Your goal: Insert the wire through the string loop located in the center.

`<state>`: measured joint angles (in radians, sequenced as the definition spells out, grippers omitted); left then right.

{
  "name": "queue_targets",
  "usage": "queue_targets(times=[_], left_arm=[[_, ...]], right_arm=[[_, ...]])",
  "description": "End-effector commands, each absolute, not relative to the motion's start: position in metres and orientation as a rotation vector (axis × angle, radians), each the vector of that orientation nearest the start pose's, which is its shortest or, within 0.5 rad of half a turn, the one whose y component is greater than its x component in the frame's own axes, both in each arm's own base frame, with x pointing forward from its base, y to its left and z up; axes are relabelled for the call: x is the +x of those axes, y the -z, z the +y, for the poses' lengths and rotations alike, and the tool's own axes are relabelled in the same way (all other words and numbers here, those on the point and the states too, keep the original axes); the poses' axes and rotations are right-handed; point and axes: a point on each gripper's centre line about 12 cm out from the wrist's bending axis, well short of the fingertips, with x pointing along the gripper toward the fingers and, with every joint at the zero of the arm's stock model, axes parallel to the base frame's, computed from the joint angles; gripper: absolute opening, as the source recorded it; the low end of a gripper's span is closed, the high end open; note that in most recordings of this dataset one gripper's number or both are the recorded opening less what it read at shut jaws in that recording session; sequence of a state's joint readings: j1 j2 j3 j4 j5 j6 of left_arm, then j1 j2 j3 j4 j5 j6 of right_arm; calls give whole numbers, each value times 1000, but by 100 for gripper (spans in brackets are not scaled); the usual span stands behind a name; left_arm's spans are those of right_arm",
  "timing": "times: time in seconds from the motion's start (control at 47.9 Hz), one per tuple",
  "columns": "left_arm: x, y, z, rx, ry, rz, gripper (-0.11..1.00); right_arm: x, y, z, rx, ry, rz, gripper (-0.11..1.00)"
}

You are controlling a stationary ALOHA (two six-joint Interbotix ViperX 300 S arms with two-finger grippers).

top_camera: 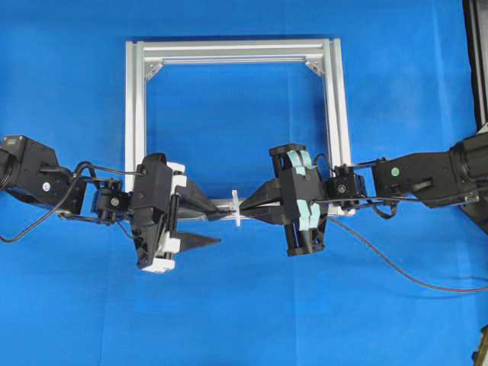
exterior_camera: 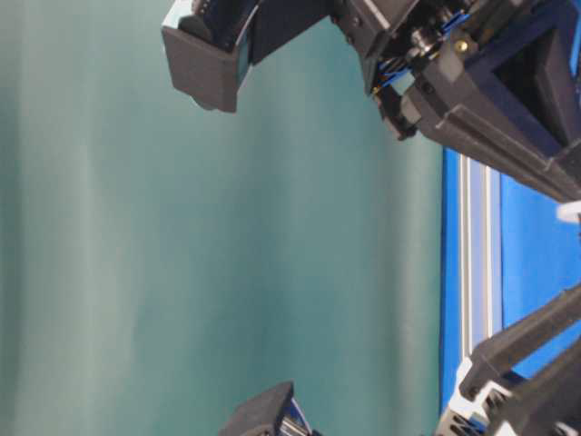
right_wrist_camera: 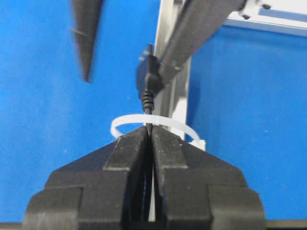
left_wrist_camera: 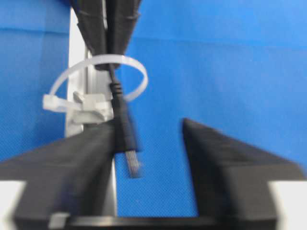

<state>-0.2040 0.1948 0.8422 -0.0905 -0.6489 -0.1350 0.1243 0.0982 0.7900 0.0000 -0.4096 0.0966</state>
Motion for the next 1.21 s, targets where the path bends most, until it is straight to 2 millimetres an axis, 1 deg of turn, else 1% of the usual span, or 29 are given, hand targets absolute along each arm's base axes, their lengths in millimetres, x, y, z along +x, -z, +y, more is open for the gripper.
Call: queue_targets(times=[0.0, 0.021, 0.063, 0.104, 0.417, 0.751, 0.814, 0.855, 0.897, 0.96, 1.043, 1.106, 1.148, 1.189], left_arm=[[378, -117, -71, -159, 110, 366, 34], [378, -117, -70, -158, 109, 366, 26], [378, -117, -71, -158, 109, 364, 15], [378, -117, -70, -159, 107, 364, 9], [379, -117, -65, -161, 95, 364, 8], [379, -117, -66, -160, 97, 365, 8], [379, -117, -65, -161, 95, 364, 8], [379, -117, -65, -161, 95, 364, 8], [380, -117, -65, -161, 95, 363, 8], [379, -117, -65, -161, 95, 364, 8], [379, -117, -65, -161, 95, 364, 8], [379, -118, -65, -161, 95, 363, 8], [379, -117, -65, -161, 95, 364, 8], [379, -117, -65, -161, 95, 364, 8]], right_arm=[[384, -142, 47, 66, -100, 447, -2], [384, -142, 47, 66, -100, 447, -2], [384, -143, 47, 67, -98, 445, -2], [384, -142, 47, 65, -100, 446, -2], [383, -142, 47, 63, -100, 449, -2], [383, -141, 47, 65, -99, 462, -2], [383, -140, 47, 65, -97, 465, 1], [383, -140, 47, 68, -96, 465, 6], [382, -140, 47, 68, -97, 467, 14], [382, -140, 48, 67, -100, 467, 30], [382, -140, 48, 67, -100, 467, 56], [382, -140, 49, 67, -102, 465, 74], [382, -140, 49, 67, -102, 465, 85], [382, -140, 49, 67, -102, 464, 92]])
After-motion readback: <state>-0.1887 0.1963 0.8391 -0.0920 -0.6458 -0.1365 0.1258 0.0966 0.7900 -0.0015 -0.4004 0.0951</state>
